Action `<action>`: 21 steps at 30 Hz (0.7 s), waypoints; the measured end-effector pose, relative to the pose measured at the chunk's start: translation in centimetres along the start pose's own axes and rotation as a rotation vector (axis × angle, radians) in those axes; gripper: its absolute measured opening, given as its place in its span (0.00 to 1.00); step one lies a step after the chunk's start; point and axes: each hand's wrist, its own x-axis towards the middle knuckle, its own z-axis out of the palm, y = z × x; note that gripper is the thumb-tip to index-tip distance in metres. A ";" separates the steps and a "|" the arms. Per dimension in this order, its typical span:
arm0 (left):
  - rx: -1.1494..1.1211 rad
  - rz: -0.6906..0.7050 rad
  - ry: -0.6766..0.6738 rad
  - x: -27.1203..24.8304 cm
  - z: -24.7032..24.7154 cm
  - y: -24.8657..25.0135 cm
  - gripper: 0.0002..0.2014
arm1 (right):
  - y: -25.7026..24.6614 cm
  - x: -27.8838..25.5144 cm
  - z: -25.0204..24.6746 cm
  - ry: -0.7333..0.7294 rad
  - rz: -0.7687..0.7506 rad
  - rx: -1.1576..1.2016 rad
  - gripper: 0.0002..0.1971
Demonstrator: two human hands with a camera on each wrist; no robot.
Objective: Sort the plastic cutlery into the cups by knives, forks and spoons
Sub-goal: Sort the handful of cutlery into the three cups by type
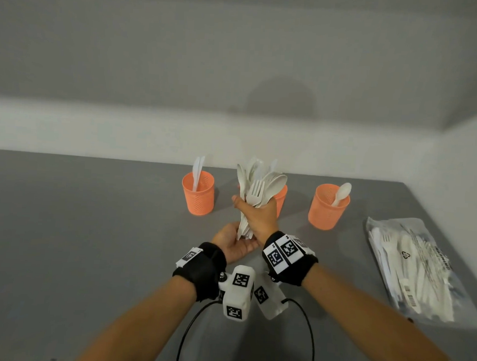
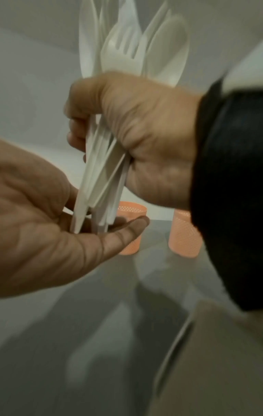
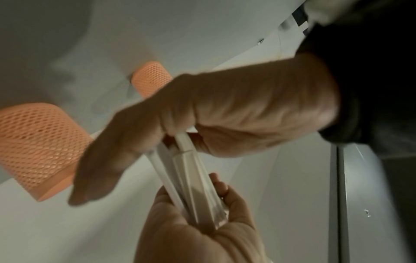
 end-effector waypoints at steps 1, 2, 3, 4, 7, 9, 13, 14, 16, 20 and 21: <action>0.001 0.003 -0.001 0.1 0.1 0.1 0.17 | -0.1 -0.1 -0.1 0.005 -0.002 0.004 0.11; 0.015 0.004 0.004 0.2 0.1 0.2 0.17 | -0.1 -0.1 -0.2 0.007 -0.008 0.006 0.12; 0.025 -0.003 0.004 0.0 0.3 0.2 0.17 | -0.2 -0.1 -0.2 0.007 -0.013 0.006 0.13; 0.030 -0.014 0.008 -0.1 0.3 0.2 0.17 | -0.3 0.0 -0.3 0.014 -0.015 -0.001 0.13; 0.017 -0.033 0.002 -0.3 0.5 -0.1 0.17 | -0.4 -0.2 -0.4 0.047 -0.012 -0.019 0.10; 0.034 -0.033 -0.019 -0.2 0.6 -0.1 0.17 | -0.5 -0.6 -0.4 0.048 -0.024 -0.010 0.12; 0.094 -0.083 -0.025 -0.6 1.3 0.2 0.21 | -0.1 -1.1 -0.4 0.021 -0.031 -0.017 0.16; 0.099 -0.085 -0.004 -0.6 1.3 0.1 0.21 | -0.1 -1.1 -0.5 0.001 -0.024 -0.036 0.16; 0.128 -0.069 0.044 -0.5 1.2 -0.2 0.21 | -0.1 -1.0 -0.7 -0.054 0.013 -0.082 0.16; 0.300 -0.030 0.135 0.2 0.6 -0.3 0.22 | -0.2 -0.2 -1.6 -0.180 0.167 -0.012 0.15; 0.327 -0.036 0.137 0.3 0.6 -0.4 0.22 | -0.2 0.0 -1.7 -0.205 0.200 0.006 0.14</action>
